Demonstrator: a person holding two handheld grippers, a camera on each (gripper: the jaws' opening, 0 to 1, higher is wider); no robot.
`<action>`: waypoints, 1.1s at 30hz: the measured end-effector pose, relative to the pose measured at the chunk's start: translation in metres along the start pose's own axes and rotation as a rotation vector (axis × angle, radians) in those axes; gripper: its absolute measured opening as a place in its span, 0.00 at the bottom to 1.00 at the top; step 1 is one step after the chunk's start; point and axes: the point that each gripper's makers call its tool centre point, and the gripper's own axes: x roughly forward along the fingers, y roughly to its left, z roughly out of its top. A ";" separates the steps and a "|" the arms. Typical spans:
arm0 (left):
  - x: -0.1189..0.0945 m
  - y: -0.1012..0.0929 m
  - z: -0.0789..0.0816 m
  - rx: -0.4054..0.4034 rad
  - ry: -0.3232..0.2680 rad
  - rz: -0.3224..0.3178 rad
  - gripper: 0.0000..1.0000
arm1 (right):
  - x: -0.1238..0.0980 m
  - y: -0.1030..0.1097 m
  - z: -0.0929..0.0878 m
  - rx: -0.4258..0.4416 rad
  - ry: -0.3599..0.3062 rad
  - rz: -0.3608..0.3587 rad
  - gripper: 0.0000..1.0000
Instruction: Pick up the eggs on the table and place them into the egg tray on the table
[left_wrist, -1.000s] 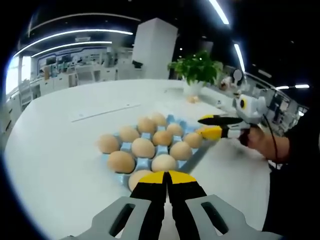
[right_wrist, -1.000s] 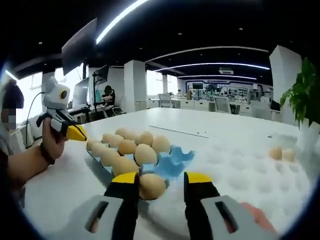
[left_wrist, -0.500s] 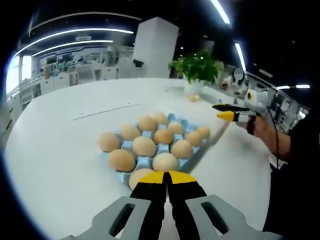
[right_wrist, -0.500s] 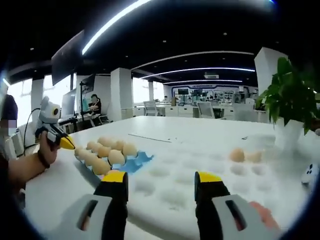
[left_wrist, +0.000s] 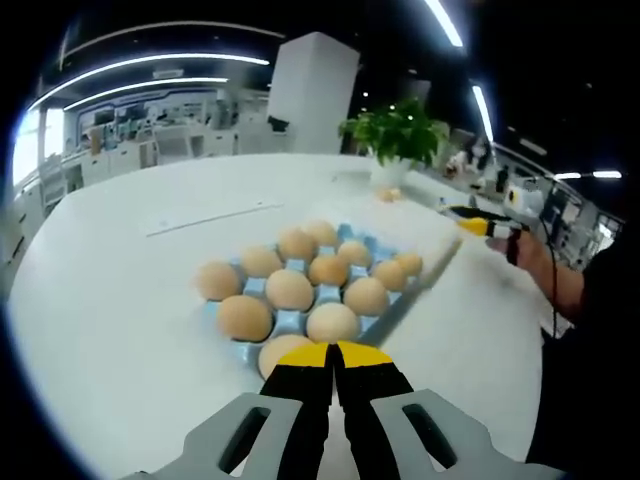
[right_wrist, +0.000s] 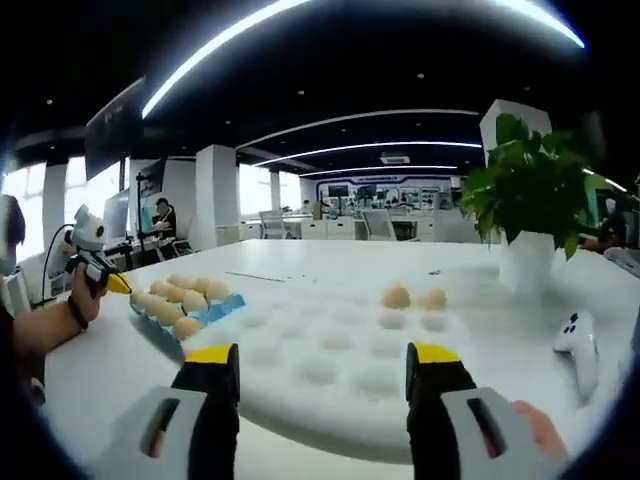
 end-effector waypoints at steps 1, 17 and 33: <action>0.000 -0.004 0.000 0.001 -0.001 0.000 0.01 | -0.004 -0.003 -0.001 0.008 -0.002 -0.007 0.72; -0.003 -0.010 -0.003 0.002 -0.008 -0.006 0.01 | -0.030 -0.008 -0.009 0.066 -0.033 -0.049 0.72; -0.003 -0.007 0.003 0.023 -0.028 -0.012 0.01 | -0.028 0.004 -0.006 0.043 -0.017 -0.020 0.72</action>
